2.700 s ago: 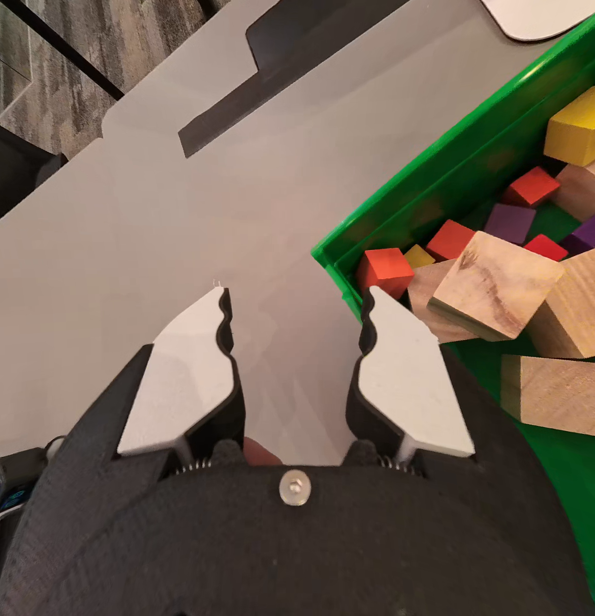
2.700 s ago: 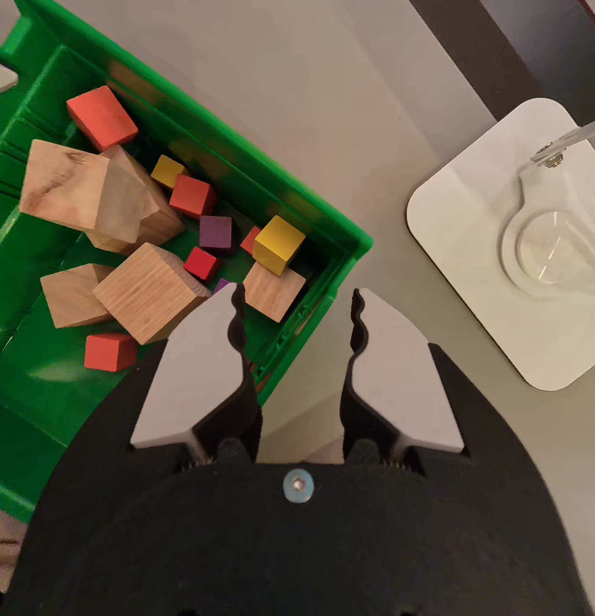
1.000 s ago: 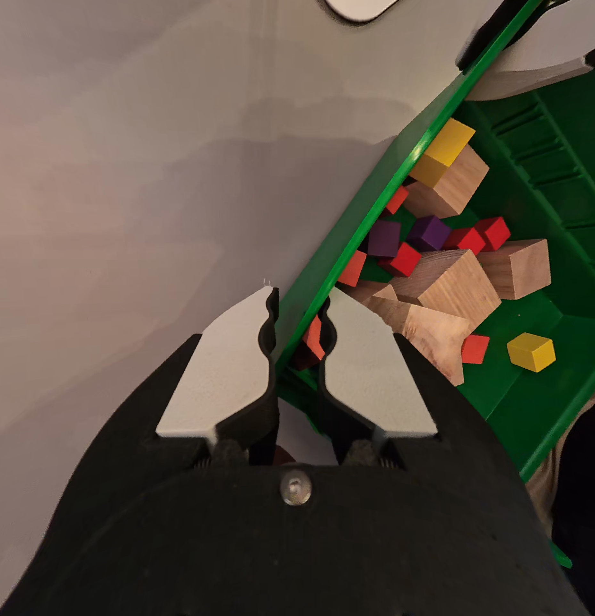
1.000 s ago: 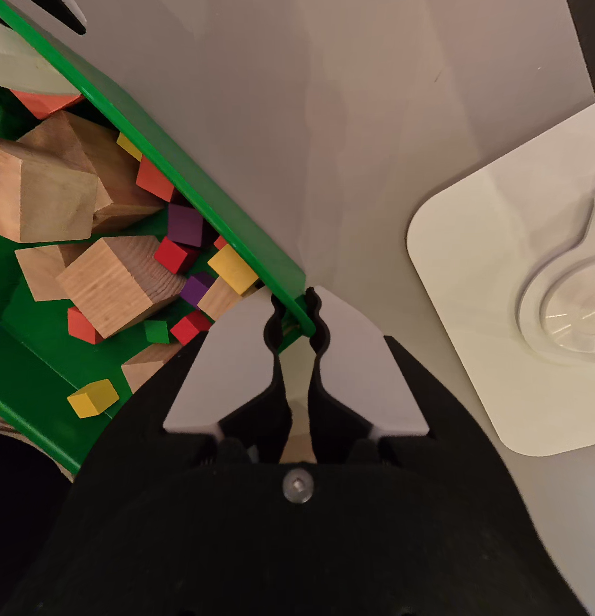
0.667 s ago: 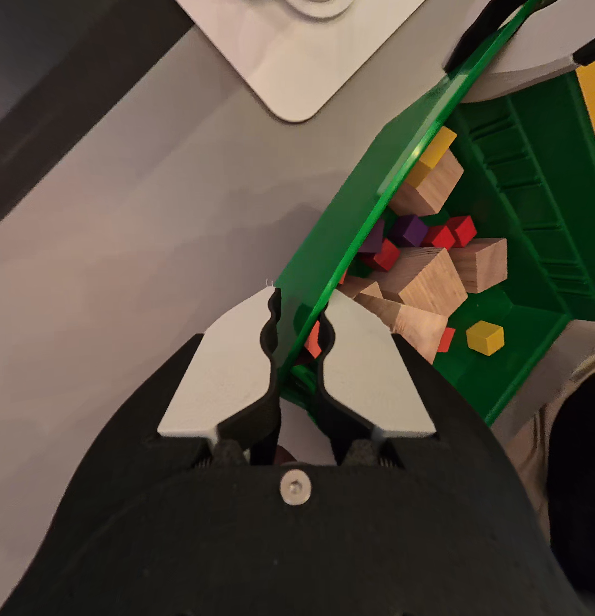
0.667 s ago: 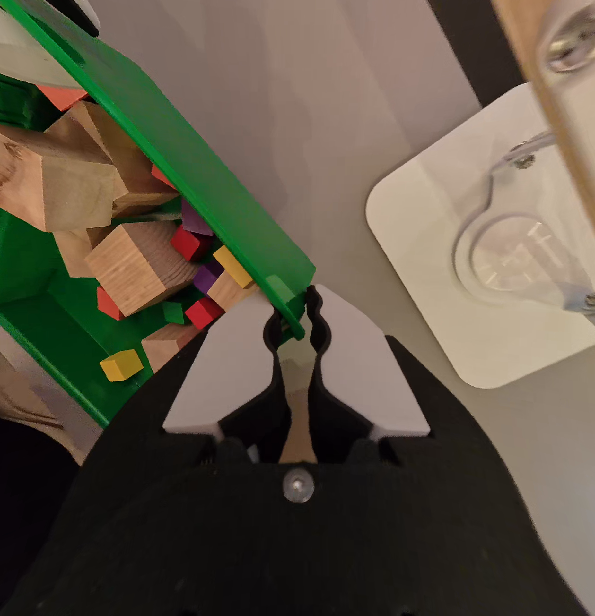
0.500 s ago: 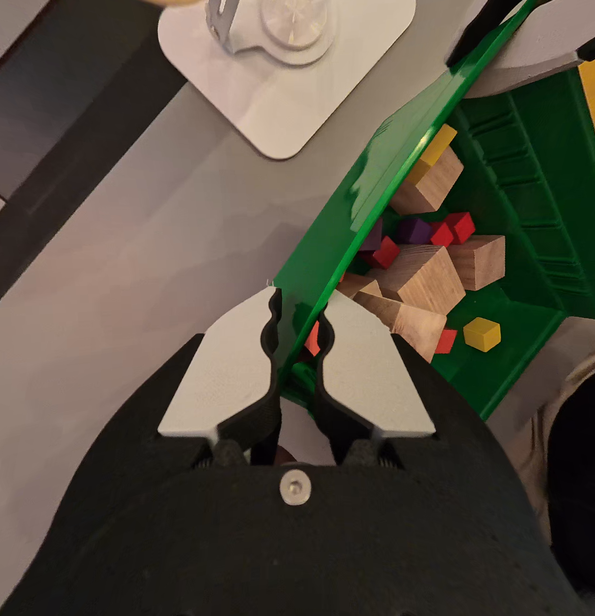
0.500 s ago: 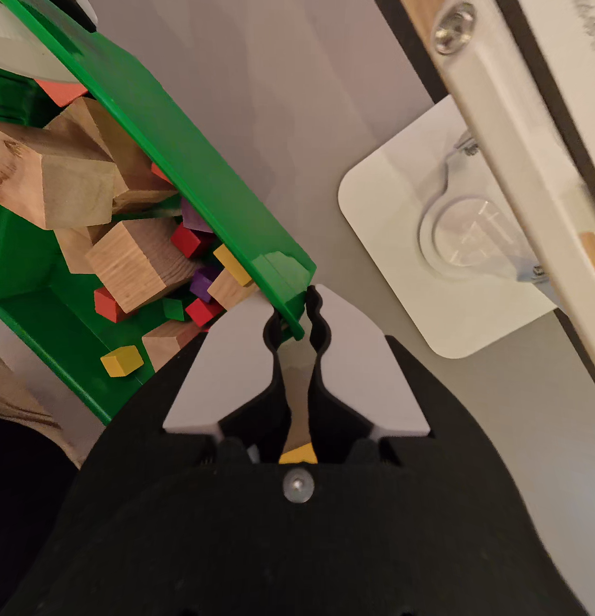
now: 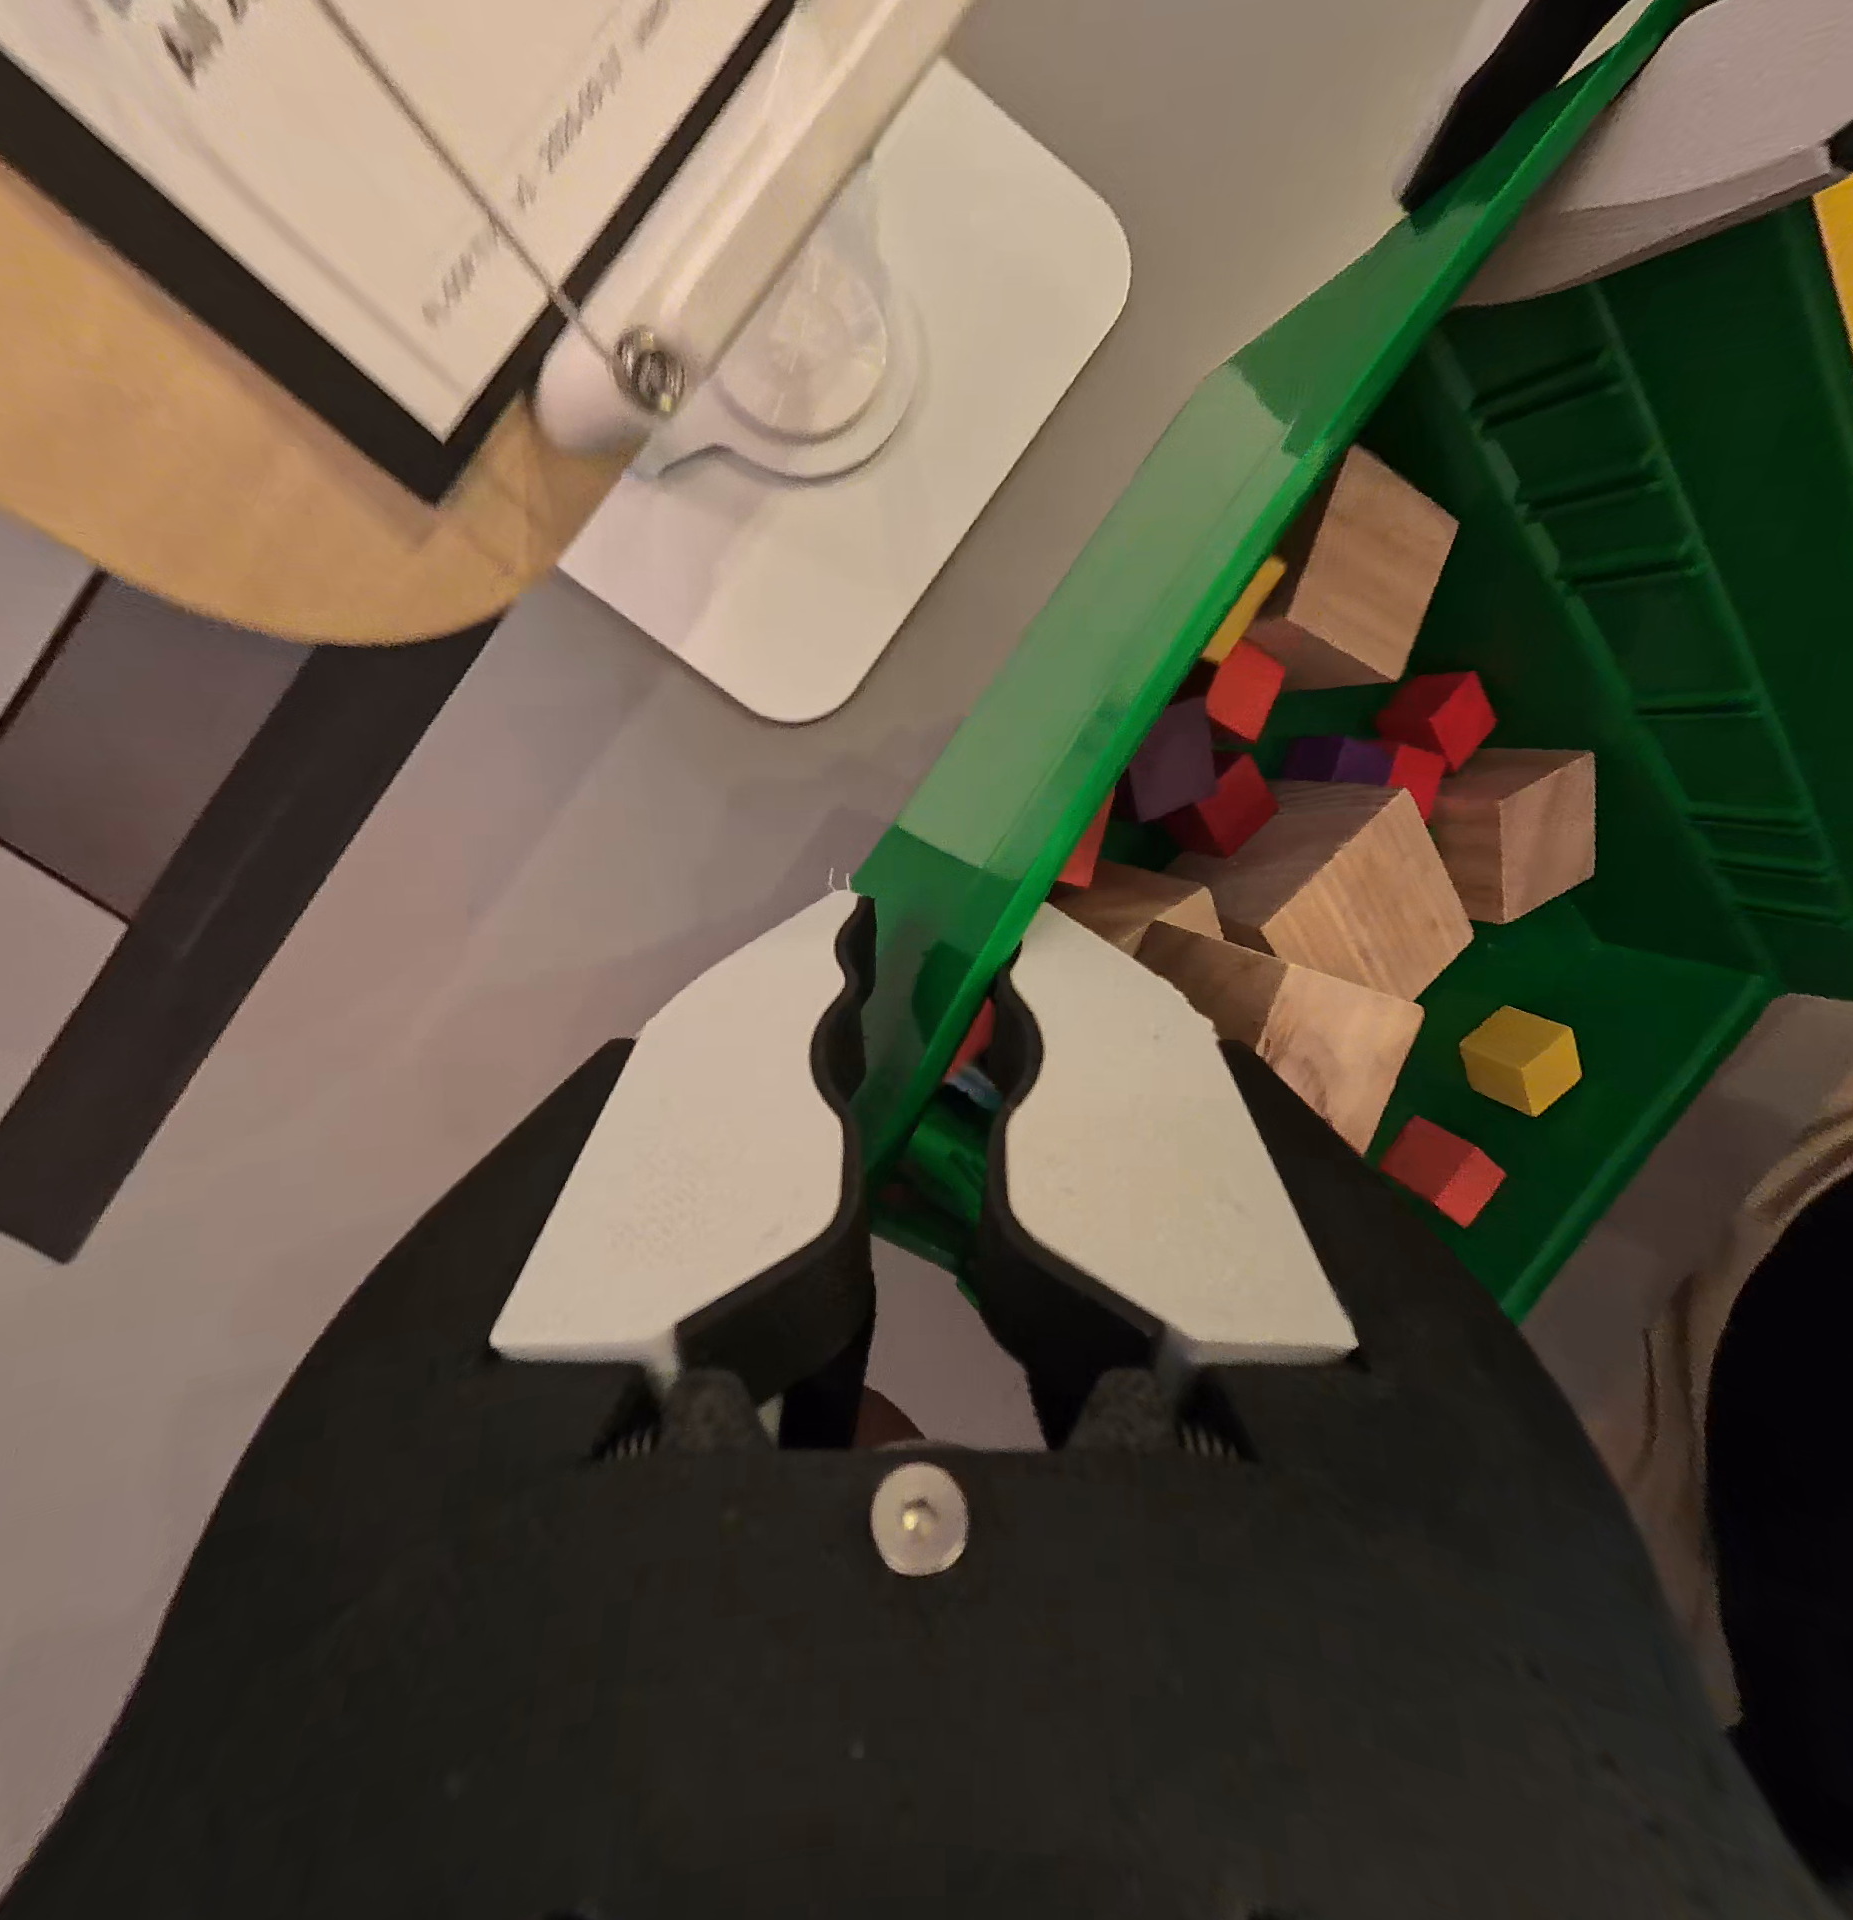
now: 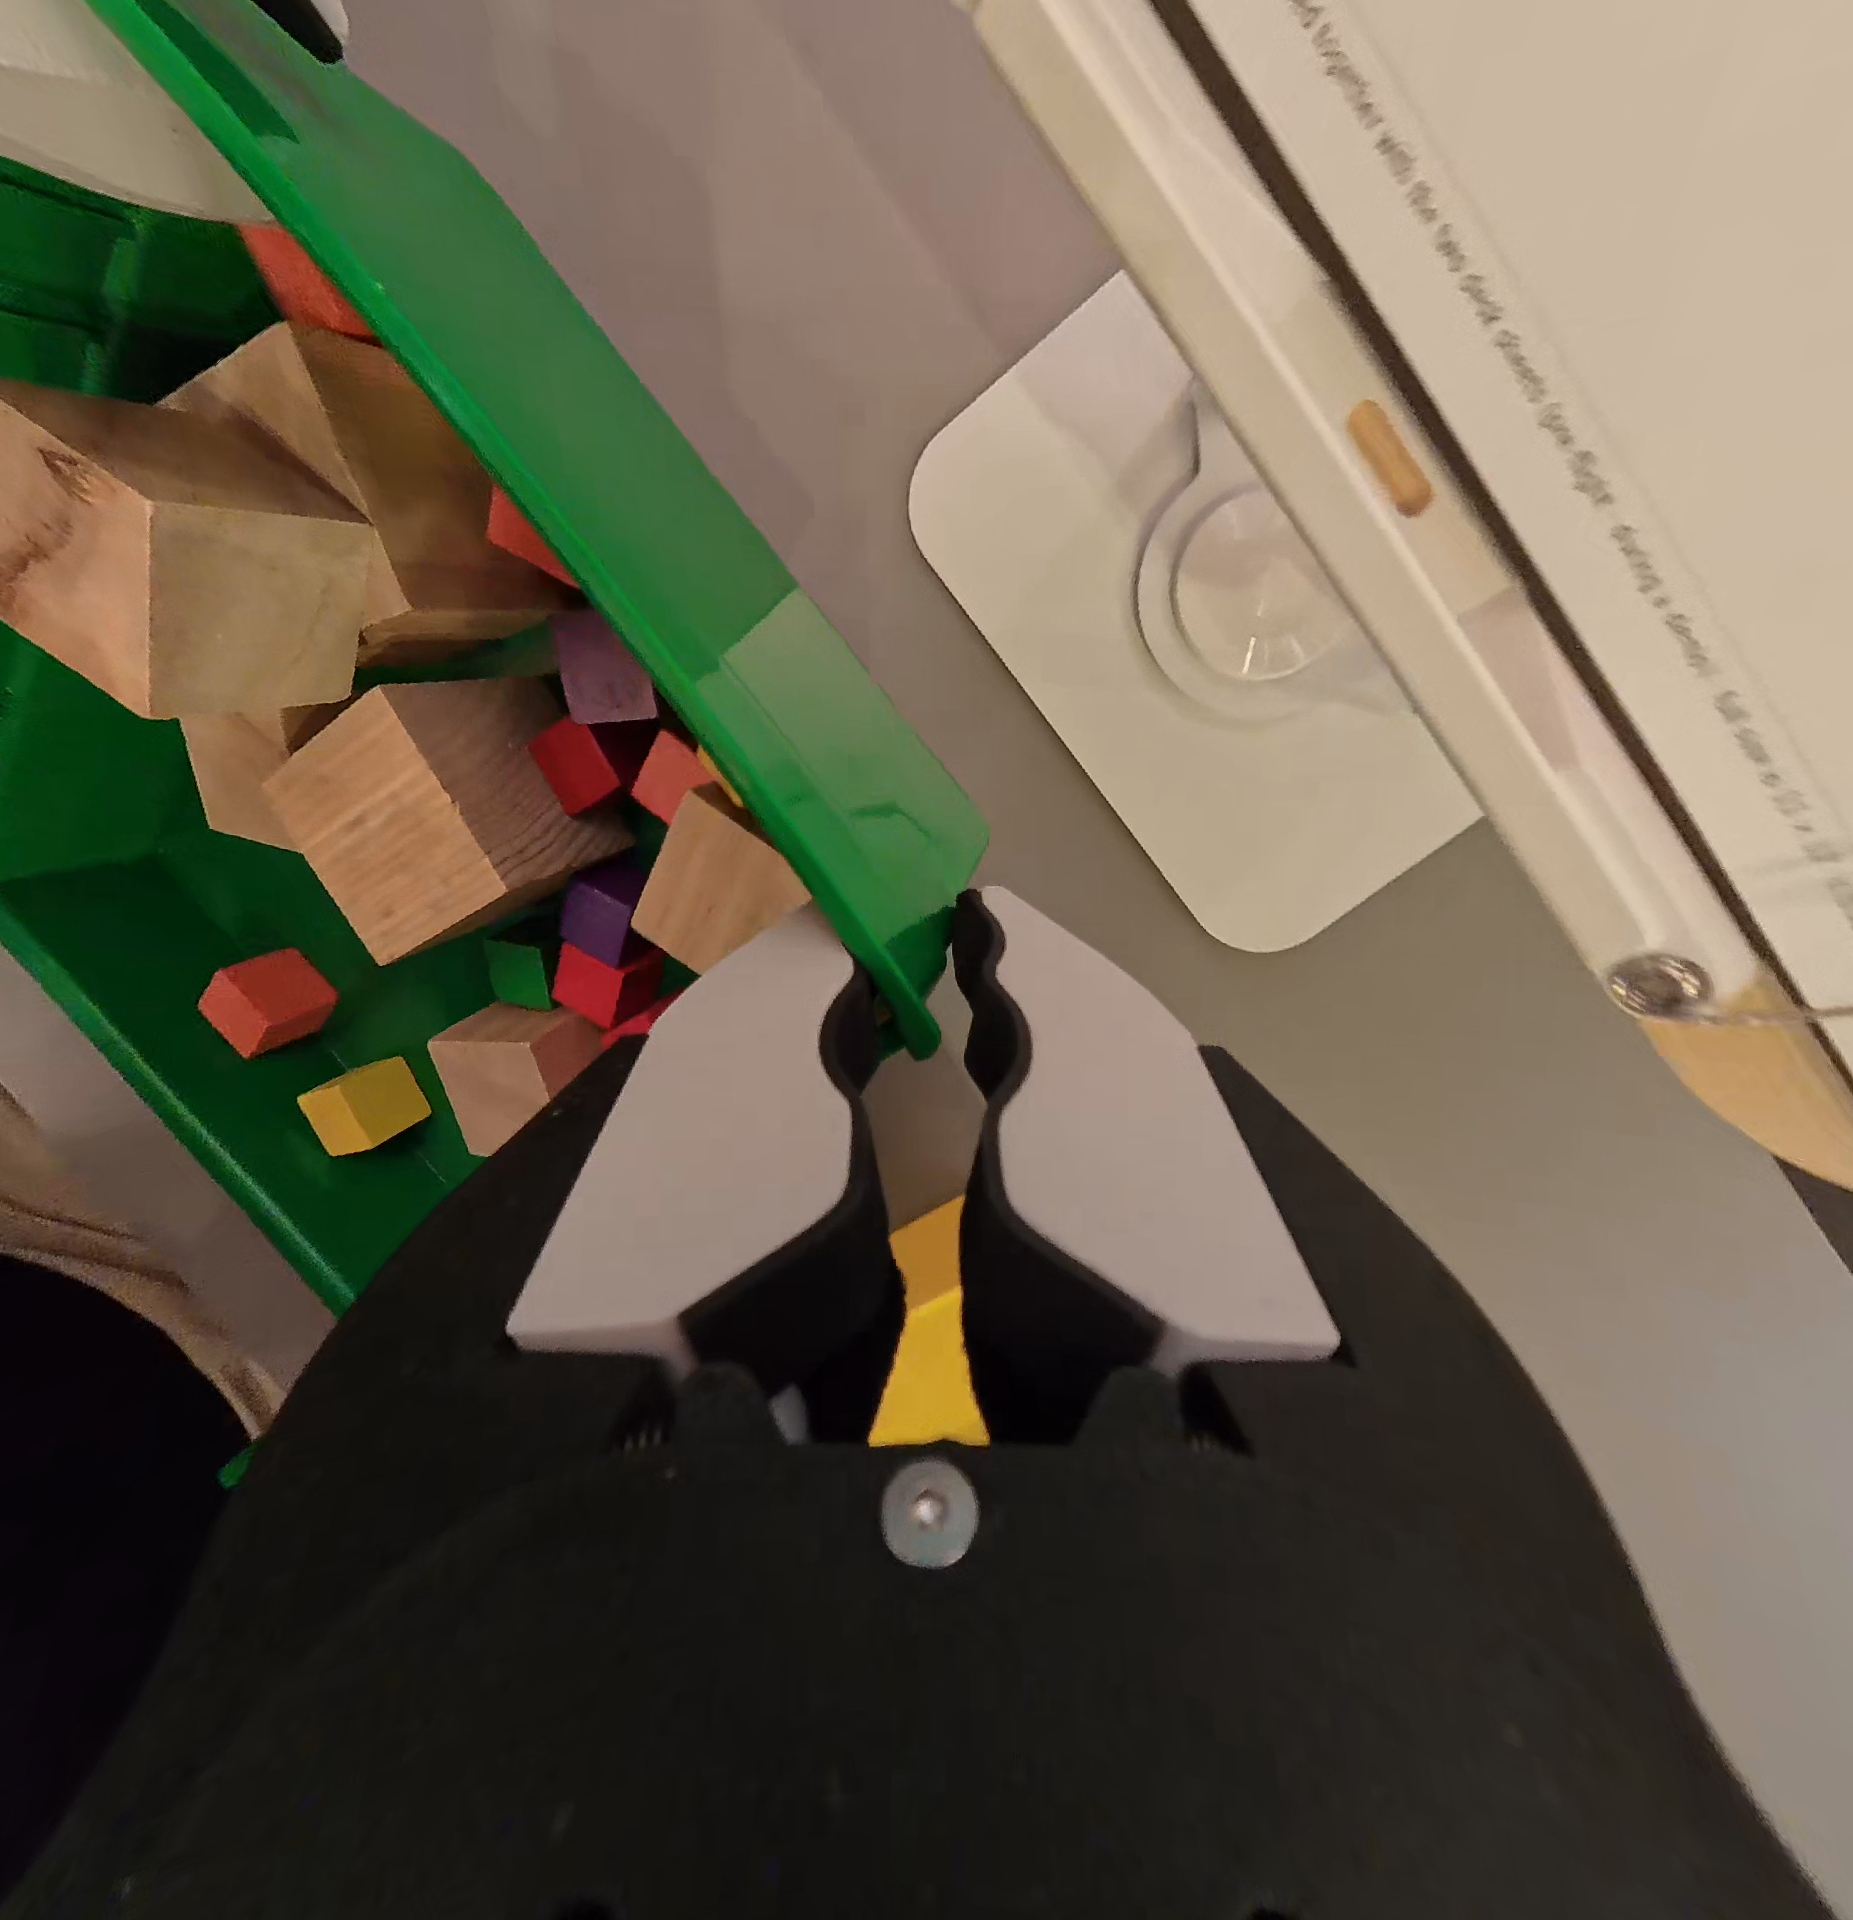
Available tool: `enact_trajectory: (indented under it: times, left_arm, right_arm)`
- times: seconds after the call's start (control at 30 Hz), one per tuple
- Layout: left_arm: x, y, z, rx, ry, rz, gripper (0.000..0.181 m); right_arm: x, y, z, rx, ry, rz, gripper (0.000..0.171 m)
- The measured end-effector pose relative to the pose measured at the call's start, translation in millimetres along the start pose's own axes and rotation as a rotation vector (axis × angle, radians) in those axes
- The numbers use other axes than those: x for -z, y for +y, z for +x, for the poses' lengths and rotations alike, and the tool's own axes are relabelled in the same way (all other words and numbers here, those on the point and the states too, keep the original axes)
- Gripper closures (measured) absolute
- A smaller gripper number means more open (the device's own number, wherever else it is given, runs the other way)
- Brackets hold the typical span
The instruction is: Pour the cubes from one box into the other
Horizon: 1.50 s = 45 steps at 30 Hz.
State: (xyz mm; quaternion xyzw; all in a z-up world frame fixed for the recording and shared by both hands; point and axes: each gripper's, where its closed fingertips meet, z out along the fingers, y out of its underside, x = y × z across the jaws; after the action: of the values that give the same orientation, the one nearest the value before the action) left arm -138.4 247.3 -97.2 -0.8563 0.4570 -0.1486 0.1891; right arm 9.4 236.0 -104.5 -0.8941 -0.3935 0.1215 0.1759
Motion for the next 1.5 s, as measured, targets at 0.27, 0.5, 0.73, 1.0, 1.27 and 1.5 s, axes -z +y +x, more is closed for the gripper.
enact_trajectory:
  times: [0.27,0.5,0.73,1.0,1.27,1.5]
  left_arm:
    - [20.8,-61.5,17.0,-0.053,0.001,0.000,0.163]
    - [37.6,-139.5,39.3,-0.123,-0.004,0.035,0.163]
    - [33.0,-214.6,65.8,-0.185,-0.004,0.053,0.163]
    - [10.0,-283.5,108.8,-0.265,0.008,0.081,0.165]
    - [-12.5,-319.6,133.9,-0.311,-0.020,0.141,0.164]
    - [-24.0,-307.0,138.1,-0.313,-0.028,0.164,0.165]
  right_arm:
    - [57.0,5.0,31.9,-0.026,0.016,0.031,0.163]
    - [124.8,16.6,75.0,-0.067,0.072,0.082,0.162]
    - [176.4,42.6,127.2,-0.121,0.129,0.104,0.162]
    - [220.8,92.2,177.9,-0.184,0.223,0.125,0.161]
    - [238.4,125.1,207.1,-0.214,0.314,0.165,0.161]
    - [226.8,132.1,202.5,-0.175,0.329,0.167,0.162]
